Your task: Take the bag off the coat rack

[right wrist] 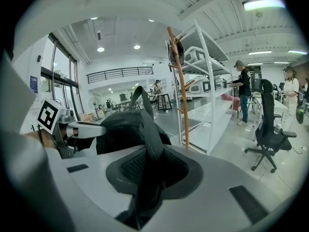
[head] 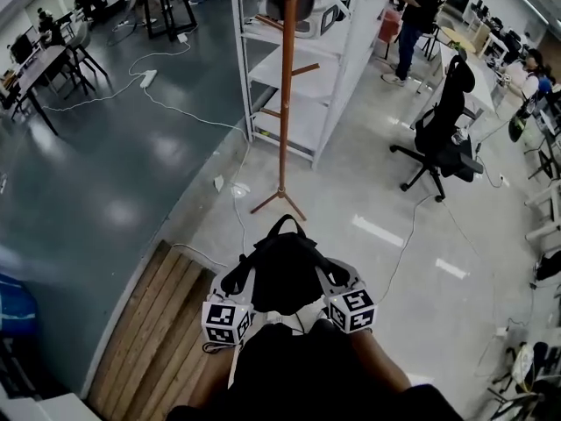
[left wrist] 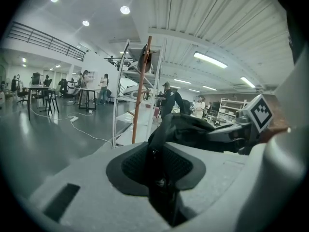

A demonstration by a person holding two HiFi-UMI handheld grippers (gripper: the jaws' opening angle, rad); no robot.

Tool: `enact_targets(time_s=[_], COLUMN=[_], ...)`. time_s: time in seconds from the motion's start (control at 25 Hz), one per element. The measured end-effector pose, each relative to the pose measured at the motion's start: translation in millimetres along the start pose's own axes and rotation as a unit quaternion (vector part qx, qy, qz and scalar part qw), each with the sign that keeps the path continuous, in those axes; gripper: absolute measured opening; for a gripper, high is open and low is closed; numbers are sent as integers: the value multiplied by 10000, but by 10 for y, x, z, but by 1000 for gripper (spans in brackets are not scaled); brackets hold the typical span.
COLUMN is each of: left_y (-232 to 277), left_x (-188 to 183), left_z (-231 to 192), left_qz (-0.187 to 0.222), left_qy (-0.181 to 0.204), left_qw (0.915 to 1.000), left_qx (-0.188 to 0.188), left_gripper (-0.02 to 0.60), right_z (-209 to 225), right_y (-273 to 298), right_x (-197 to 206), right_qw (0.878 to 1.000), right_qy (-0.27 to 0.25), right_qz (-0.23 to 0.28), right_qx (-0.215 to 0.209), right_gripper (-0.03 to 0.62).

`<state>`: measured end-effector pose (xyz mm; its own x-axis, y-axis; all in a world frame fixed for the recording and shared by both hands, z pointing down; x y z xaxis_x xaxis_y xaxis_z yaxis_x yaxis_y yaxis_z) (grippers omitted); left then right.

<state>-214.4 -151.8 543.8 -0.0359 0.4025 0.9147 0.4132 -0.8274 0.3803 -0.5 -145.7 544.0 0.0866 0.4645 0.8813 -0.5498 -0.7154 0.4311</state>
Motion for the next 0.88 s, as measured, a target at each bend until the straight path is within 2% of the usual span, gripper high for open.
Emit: enact_targets(time_s=[0.56, 0.88], left_y=[63, 174], left_x=[148, 164], left_z=[1047, 1388], left_qz=[-42, -62], left_qy=[-65, -33], left_qw=[9999, 10000], left_qx=[-79, -53], left_gripper=[89, 89], right_z=[630, 926], right_y=[-805, -1023], right_x=[243, 318], right_qw=[9998, 9997], right_qy=[-184, -168], right_qz=[56, 103], right_qx=[-113, -160], right_gripper=[69, 69])
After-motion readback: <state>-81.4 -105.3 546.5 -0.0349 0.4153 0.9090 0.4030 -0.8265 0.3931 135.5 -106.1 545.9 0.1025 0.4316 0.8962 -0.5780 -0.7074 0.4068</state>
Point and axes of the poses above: the fingertips, and each gripper's own axes: y forward along the fingers, z to its right, x out of its underside, the point moved 4 cm from there along -y, backward along the fingers, and after that the axes turned 6 degrees about -x, right-handed, at the moved point
